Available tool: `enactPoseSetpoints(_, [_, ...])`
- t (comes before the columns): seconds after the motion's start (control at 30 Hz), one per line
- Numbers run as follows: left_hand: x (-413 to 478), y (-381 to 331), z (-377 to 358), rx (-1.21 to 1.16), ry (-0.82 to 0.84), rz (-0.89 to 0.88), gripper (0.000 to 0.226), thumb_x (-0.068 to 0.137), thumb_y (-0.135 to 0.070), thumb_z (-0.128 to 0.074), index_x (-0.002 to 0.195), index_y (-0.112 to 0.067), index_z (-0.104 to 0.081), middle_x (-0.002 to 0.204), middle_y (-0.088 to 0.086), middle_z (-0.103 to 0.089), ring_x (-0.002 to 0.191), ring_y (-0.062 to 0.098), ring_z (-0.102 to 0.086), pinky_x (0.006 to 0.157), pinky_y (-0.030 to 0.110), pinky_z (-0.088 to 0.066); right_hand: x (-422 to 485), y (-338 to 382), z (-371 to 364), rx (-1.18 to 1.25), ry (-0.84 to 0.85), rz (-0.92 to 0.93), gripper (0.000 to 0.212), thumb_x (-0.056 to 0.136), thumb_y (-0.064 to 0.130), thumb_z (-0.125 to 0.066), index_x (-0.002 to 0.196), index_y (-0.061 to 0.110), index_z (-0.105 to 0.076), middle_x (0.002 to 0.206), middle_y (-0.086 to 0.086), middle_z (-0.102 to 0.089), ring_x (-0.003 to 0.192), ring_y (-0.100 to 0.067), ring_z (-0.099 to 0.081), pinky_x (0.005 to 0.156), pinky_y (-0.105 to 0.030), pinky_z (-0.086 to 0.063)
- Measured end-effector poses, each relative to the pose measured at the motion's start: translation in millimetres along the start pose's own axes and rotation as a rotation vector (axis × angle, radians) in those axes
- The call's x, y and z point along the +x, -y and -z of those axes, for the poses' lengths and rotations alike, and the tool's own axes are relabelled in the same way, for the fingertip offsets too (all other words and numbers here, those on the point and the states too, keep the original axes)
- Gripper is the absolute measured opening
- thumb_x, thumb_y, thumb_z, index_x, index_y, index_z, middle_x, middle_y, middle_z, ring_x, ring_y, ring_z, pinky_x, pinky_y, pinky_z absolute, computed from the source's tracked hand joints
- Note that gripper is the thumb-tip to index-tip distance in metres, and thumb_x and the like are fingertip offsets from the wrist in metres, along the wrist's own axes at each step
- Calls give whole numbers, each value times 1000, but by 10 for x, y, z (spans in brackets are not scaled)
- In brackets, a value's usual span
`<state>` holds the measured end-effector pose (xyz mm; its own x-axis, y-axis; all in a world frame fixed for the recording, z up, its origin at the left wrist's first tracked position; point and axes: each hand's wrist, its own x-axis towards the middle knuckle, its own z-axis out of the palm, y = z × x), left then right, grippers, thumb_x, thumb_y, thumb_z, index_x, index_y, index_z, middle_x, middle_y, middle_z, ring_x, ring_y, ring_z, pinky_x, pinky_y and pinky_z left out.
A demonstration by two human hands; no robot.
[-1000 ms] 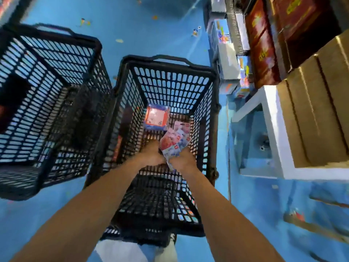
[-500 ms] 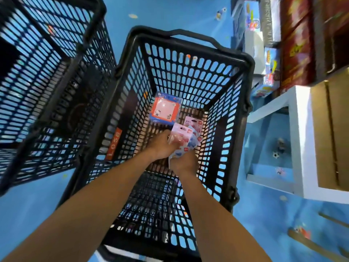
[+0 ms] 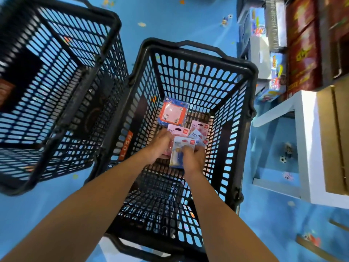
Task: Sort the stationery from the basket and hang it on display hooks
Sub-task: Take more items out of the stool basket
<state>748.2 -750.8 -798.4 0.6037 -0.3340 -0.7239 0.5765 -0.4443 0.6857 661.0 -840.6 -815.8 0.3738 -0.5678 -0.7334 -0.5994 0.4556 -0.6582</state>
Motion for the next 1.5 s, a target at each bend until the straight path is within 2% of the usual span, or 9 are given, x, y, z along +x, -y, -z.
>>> enactPoseSetpoints(0.1, [-26,-3,5,-5,55,31,23,99,-34,-44,104,-25,-64,83,-5,-74,78,11,-71,66,29,-56,71,-26,-80,18,41,-17,32,83,23,-69,115,19,-63,106,-3,-71,95,-24,-71,79,-42,-62])
enactPoseSetpoints(0.37, [74,190,3,51,-23,61,16,99,-25,-54,113,-32,-59,111,-4,-72,101,19,-71,92,48,-59,258,163,-187,-425,-123,98,31,102,33,-48,109,13,-70,127,-14,-63,105,-33,-64,89,-40,-57])
enactPoseSetpoints(0.6, [203,396,125,94,-209,-22,20,101,-22,-58,116,-33,-49,122,0,-67,110,22,-67,92,46,-57,435,213,-110,-1106,42,251,99,85,30,-76,160,20,-12,168,-9,-3,152,-39,-9,121,-54,-25])
enactPoseSetpoints(0.83, [206,497,161,132,-317,-22,37,101,-20,-59,134,-16,-42,123,4,-62,113,25,-64,95,47,-57,272,-33,-84,-1209,88,276,97,75,40,-83,150,22,-24,156,-8,-20,142,-40,-24,110,-57,-41])
enactPoseSetpoints(1.03, [152,577,231,179,-276,-38,48,99,-20,-62,142,-18,-40,129,5,-61,115,25,-61,94,39,-53,159,-238,-55,-1160,75,43,86,74,48,-81,141,20,-35,147,-15,-36,139,-42,-34,107,-53,-43])
enactPoseSetpoints(1.17, [86,548,252,166,-211,-100,71,101,-11,-59,160,-26,-22,133,-8,-56,122,16,-58,93,29,-47,143,-103,-29,-822,43,87,30,83,19,-67,112,21,-67,113,-7,-70,104,-33,-64,89,-43,-56])
enactPoseSetpoints(1.3, [5,503,261,250,-72,-144,91,104,-13,-58,164,-38,7,146,-21,-34,130,3,-43,102,25,-41,97,120,-47,-652,95,220,37,86,5,-59,115,21,-76,106,1,-72,96,-24,-67,85,-40,-59])
enactPoseSetpoints(1.37, [6,502,265,258,-38,-124,80,106,-17,-56,164,-42,-6,159,-20,-26,134,4,-41,105,28,-44,104,143,-75,-586,192,250,36,85,-2,-59,111,16,-76,99,1,-71,91,-23,-67,82,-42,-60])
enactPoseSetpoints(1.5, [-3,436,232,31,3,42,48,109,-22,-47,151,-46,-45,140,0,-61,99,18,-72,76,37,-62,159,104,-132,-413,244,157,30,83,-5,-65,97,21,-73,100,-10,-74,95,-37,-71,70,-40,-59])
